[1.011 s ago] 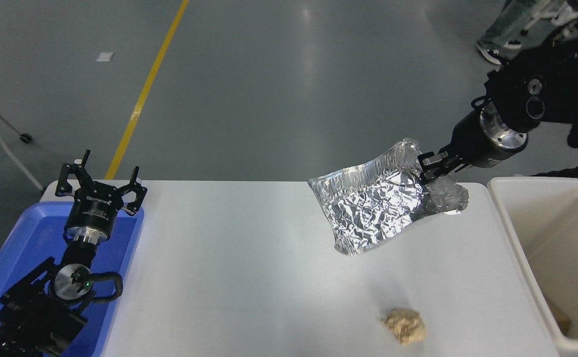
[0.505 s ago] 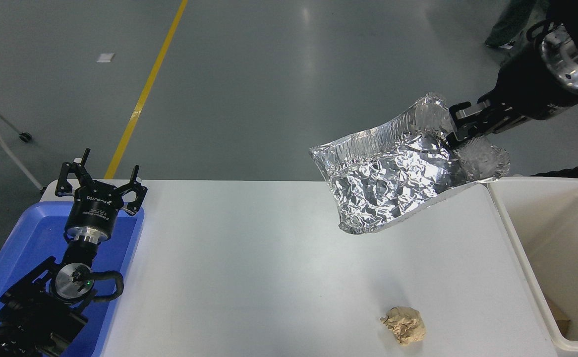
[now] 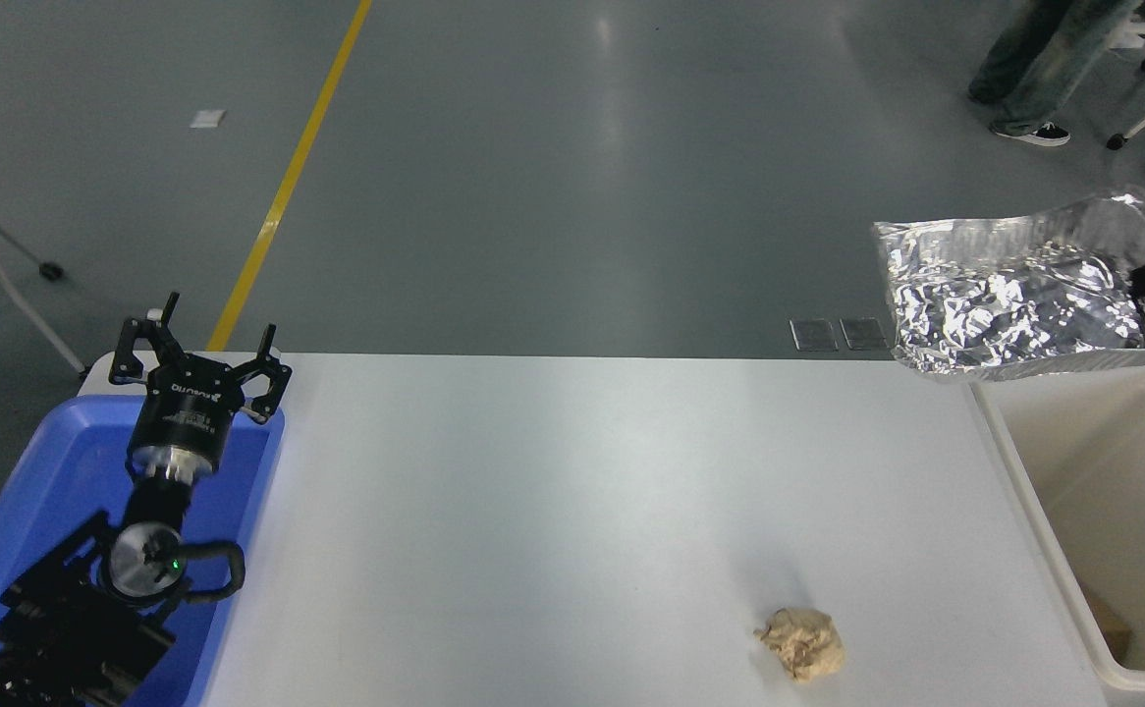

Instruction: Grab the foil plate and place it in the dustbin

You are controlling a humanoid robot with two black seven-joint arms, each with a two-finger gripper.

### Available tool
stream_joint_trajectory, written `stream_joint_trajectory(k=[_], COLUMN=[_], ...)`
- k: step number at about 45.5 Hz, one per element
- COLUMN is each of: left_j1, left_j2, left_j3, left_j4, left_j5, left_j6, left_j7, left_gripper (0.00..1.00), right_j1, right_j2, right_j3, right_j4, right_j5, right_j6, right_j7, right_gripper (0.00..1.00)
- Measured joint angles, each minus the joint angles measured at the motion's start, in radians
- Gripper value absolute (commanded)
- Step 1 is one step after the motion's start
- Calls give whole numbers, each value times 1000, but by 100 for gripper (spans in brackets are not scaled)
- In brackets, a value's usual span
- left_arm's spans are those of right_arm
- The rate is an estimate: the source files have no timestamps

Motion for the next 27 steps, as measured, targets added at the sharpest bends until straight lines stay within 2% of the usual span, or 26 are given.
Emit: stream_joint_trajectory(k=[10, 20, 27], left_j1=[0, 0, 0], left_j2=[0, 0, 0], left_j3=[0, 0, 1], left_j4=[0, 0, 0], left_j5=[0, 0, 0], left_j6=[0, 0, 0], left_j7=[0, 0, 0], left_gripper=[100, 100, 100], right_j1=[-402, -809, -998], right_j2=[-4, 142, 248], right_j3=[227, 486, 576], right_j4=[-211, -556, -730], right_j5=[33, 159, 303], right_j6=[-127, -203, -249], right_j7=[-12, -37, -83], right_gripper=[0, 0, 0])
